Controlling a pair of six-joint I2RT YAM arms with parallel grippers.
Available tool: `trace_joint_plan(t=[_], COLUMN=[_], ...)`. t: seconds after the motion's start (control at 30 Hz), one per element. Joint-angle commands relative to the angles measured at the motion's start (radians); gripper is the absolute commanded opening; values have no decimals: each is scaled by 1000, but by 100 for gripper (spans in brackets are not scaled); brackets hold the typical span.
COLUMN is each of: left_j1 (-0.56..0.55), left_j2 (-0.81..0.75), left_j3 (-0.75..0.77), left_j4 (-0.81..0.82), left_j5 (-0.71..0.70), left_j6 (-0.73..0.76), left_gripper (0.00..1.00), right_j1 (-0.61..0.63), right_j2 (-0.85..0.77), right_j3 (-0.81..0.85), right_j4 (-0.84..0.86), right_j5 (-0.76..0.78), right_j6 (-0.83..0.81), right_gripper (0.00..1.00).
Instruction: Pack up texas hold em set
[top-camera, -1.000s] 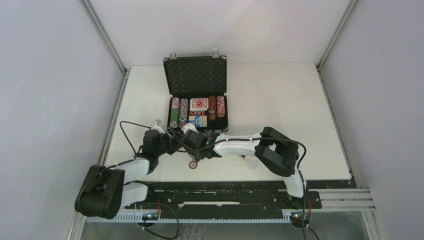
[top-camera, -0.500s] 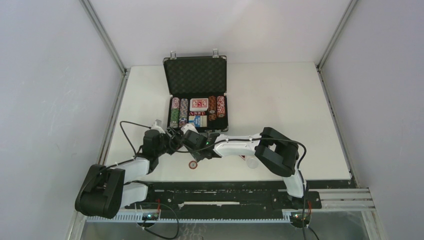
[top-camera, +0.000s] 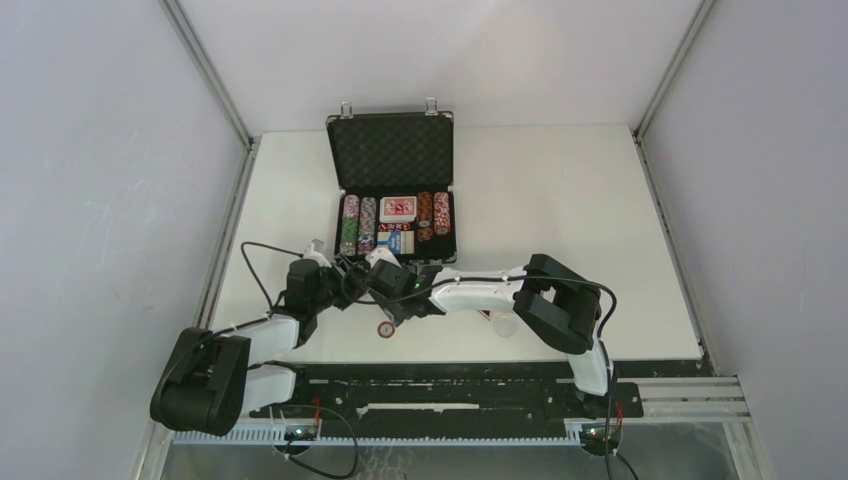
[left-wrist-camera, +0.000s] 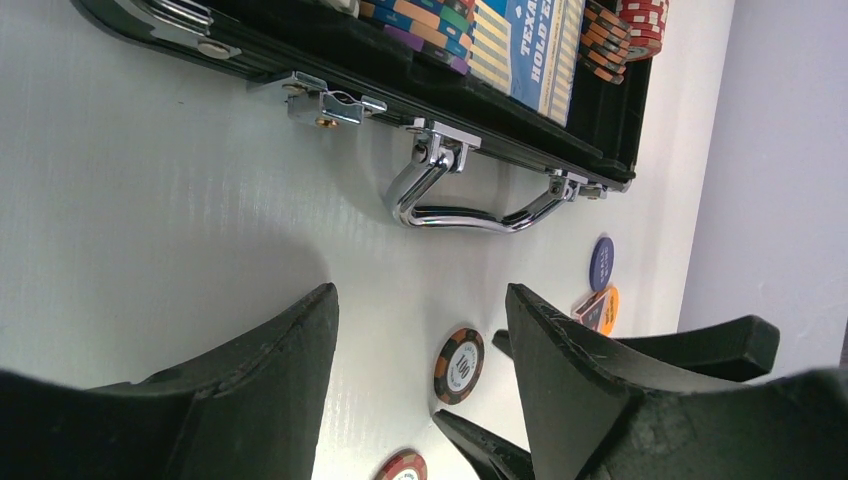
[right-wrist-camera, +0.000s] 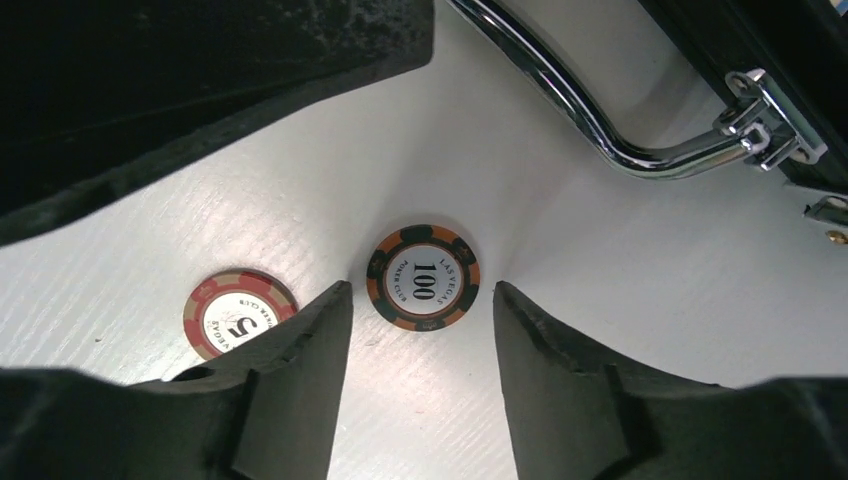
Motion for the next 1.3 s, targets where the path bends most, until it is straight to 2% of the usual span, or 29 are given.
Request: trace_joint_plan(t=[0.0, 0.33, 0.6, 1.27], left_j1=[9, 8, 9, 8], left_j2=[5, 15, 36, 39], left_j3=[-10, 0, -5, -8], left_j4=[33, 34, 56, 64], left_j5=[17, 29, 43, 43], left_j6=[11, 17, 10, 8], left_gripper=[67, 68, 68, 68], right_j1=[-18, -55, -35, -36], right_j2=[-41, -41, 9, 80], right_j3=[-2, 33, 106, 101], right_j4=[-1, -66, -113, -89], right_j5=[7, -88, -103, -126], right_j6=[-7, -52, -69, -73], right_gripper=[65, 66, 66, 65])
